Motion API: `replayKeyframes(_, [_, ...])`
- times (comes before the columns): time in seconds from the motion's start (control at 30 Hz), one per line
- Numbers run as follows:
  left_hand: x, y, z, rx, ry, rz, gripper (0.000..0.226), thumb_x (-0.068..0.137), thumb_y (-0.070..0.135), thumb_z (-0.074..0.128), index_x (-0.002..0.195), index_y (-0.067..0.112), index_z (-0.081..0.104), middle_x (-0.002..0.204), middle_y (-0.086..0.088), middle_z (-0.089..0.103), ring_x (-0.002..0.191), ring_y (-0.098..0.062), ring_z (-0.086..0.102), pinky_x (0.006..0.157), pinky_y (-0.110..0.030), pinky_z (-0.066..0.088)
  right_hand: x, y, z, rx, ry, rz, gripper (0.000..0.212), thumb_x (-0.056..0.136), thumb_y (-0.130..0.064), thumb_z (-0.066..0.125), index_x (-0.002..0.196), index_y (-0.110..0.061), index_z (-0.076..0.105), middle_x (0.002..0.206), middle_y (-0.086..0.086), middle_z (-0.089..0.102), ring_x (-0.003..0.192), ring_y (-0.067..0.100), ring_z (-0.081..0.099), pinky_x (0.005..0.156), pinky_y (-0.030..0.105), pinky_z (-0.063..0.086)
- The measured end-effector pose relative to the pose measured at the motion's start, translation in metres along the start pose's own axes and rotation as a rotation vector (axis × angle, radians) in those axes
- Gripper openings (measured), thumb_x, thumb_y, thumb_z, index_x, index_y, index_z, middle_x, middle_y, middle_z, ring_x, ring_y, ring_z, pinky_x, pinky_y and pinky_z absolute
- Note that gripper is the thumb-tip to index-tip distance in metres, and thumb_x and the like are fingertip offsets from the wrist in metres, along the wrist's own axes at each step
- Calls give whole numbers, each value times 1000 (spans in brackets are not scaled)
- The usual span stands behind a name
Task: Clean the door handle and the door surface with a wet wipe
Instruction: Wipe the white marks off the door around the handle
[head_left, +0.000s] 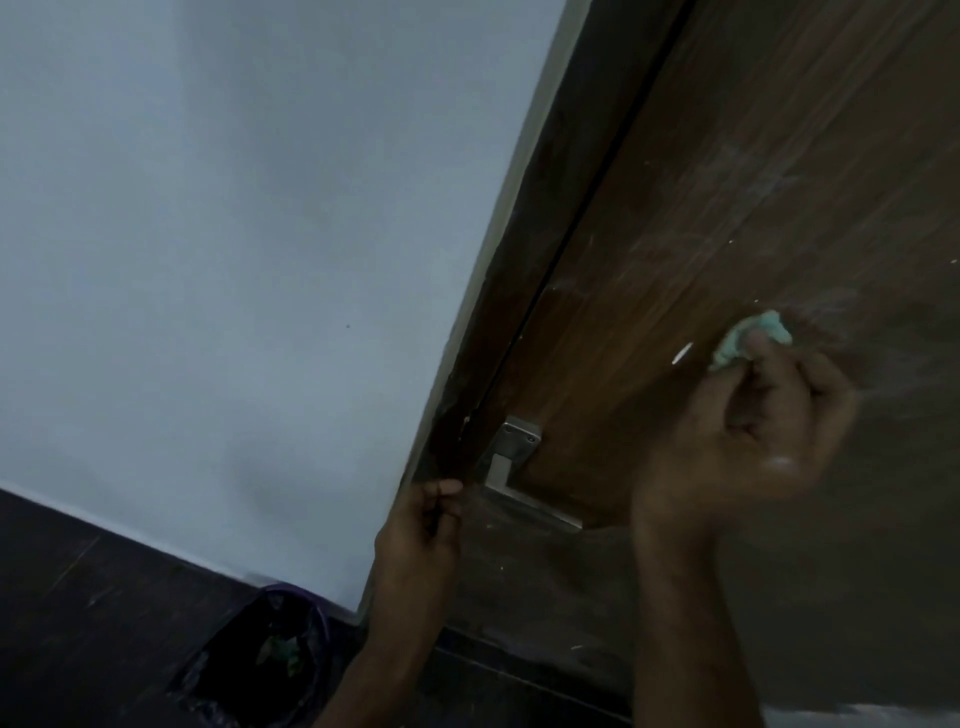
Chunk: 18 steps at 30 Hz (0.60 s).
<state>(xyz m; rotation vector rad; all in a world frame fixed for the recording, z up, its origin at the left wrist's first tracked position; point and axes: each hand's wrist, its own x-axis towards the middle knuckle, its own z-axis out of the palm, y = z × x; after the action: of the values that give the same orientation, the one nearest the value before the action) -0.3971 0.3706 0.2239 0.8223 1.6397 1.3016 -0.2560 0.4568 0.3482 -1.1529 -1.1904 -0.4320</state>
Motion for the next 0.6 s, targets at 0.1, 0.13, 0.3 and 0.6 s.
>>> replayKeyframes(0.1, [-2,0,3,4,11,-8,20,96,15,61,102,33,66,99,18,69,90,4,62,72,-21,50,-23,-24,24,27,-137,-212,22,100,2,57,113,-5,73,118,13,64,110,24,61,99,34,52])
replayKeyframes(0.13, [-3,0,3,14,18,-5,20,95,15,61,102,33,67,97,16,70,85,4,62,71,-25,52,-34,-28,31,37,-235,-326,23,101,3,55,111,-2,75,115,16,67,107,27,61,99,32,50])
replayKeyframes(0.3, [-2,-4,-2,45,26,14,29,91,8,59,103,33,68,94,17,72,78,2,64,68,-31,55,-98,-18,44,-12,-491,-489,23,103,-3,54,102,-3,76,99,12,72,103,30,63,90,41,50])
replayKeyframes(0.6, [-4,-15,-12,18,55,-22,29,93,12,60,97,40,66,89,33,67,76,4,64,63,-29,56,-128,-12,39,-216,-599,-447,16,87,-11,58,80,-18,71,78,-4,69,97,19,53,84,38,32])
